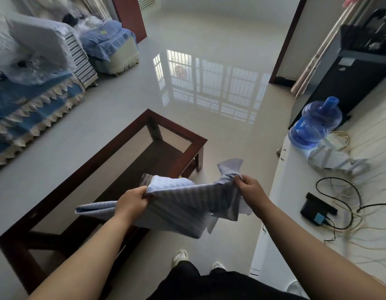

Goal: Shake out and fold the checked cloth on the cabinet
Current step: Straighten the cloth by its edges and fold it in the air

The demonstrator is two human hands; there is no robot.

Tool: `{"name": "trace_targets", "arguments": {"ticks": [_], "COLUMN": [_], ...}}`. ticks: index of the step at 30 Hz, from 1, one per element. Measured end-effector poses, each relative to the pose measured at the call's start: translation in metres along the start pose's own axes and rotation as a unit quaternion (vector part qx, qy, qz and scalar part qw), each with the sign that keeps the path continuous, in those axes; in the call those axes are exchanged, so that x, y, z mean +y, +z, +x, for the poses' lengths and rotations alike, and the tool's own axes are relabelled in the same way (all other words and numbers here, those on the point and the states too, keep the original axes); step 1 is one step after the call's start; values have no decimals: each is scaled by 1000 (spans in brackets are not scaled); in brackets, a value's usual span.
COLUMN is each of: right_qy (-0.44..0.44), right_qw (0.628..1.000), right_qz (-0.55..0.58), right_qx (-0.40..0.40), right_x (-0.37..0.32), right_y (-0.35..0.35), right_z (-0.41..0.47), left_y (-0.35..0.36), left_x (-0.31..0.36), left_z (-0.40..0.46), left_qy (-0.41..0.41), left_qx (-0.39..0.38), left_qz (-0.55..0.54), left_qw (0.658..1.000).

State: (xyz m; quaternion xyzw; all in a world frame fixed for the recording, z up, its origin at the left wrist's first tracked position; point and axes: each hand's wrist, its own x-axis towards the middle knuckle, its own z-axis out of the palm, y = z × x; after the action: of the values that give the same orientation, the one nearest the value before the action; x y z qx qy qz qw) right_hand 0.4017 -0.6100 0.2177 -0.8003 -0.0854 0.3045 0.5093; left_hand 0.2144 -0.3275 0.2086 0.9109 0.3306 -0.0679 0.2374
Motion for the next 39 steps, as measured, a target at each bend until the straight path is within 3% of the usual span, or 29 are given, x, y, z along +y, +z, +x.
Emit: {"name": "trace_targets", "arguments": {"ticks": [3, 7, 10, 12, 16, 18, 21, 22, 24, 26, 28, 31, 34, 35, 37, 39], "right_qy": [34, 80, 150, 142, 50, 42, 109, 123, 109, 82, 43, -28, -56, -35, 21, 23], "right_qw": [996, 950, 918, 946, 983, 968, 894, 889, 932, 981, 995, 978, 918, 914, 892, 903], "right_qz": [84, 252, 288, 213, 171, 246, 428, 433, 335, 153, 0, -135, -336, -369, -415, -373], "right_qx": [11, 168, 228, 198, 39, -14, -81, -82, -83, -88, -91, -159, -203, -165, -177, -212], "right_x": [-3, -9, 3, 11, 10, 3, -8, -11, -10, -7, -7, -17, -32, -38, -48, -50], "right_y": [3, -13, -21, -23, -21, -7, 23, 29, 40, 47, 49, 51, 63, 64, 62, 56], "right_z": [-6, 15, 30, 34, 28, 24, 17, 15, 13, 14, 20, 20, 24, 24, 21, 26], "left_y": [3, -4, -6, -8, -10, -6, 1, 2, 3, 1, -2, -6, -12, -13, -16, -20], "left_x": [-8, -16, -8, -6, -10, -9, -4, -3, 2, 8, 16, 25, 29, 28, 23, 19], "left_z": [-3, -2, -1, -1, -6, -10, -15, -15, -17, -17, -16, -15, -13, -12, -10, -10], "left_qy": [-21, -27, -12, -6, 5, 8, 17, 19, 22, 30, 50, 78, 76, 70, 51, 36], "left_qx": [19, 13, 15, 17, -9, -15, -26, -26, -25, -24, -30, -40, -35, -30, -19, -13], "left_qz": [-3, -15, -17, -14, -13, -10, -9, -14, -27, -31, -35, -43, -51, -57, -76, -100], "left_qw": [1000, 999, 1000, 1000, 1000, 1000, 999, 999, 999, 999, 998, 995, 995, 995, 996, 994]}}
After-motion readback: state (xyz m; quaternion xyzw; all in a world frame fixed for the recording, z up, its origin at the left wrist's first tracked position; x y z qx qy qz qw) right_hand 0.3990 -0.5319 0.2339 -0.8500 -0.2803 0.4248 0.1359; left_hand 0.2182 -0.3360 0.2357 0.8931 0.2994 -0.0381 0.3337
